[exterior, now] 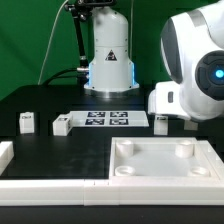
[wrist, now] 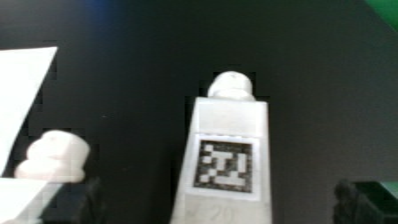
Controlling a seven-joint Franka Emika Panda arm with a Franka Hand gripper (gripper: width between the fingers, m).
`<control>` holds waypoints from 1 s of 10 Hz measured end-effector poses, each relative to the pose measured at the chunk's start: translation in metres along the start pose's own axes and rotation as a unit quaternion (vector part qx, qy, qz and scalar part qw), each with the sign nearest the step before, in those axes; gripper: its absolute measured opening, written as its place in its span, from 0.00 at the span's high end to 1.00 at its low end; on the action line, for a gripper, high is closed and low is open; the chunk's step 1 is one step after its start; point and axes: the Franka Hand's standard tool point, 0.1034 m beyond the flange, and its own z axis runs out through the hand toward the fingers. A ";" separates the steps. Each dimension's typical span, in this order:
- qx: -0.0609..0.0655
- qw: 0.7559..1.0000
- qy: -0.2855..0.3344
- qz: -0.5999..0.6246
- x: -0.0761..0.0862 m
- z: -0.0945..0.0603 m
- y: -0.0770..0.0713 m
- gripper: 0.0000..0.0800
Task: Assemble one leg
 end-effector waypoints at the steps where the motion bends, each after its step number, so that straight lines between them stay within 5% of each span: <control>1: -0.002 1.000 0.001 -0.002 0.001 0.004 -0.002 0.19; 7: -0.010 1.000 0.002 -0.004 0.005 0.020 -0.004 0.19; 8: -0.010 1.000 0.002 -0.004 0.005 0.021 -0.004 0.30; 9: -0.010 1.000 0.002 -0.004 0.005 0.021 -0.004 0.52; 10: -0.010 1.000 0.002 -0.004 0.005 0.021 -0.004 0.52</control>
Offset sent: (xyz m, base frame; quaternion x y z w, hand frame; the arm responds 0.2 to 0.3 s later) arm -0.0129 0.0081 -0.0187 -0.0125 0.0123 0.0091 0.9998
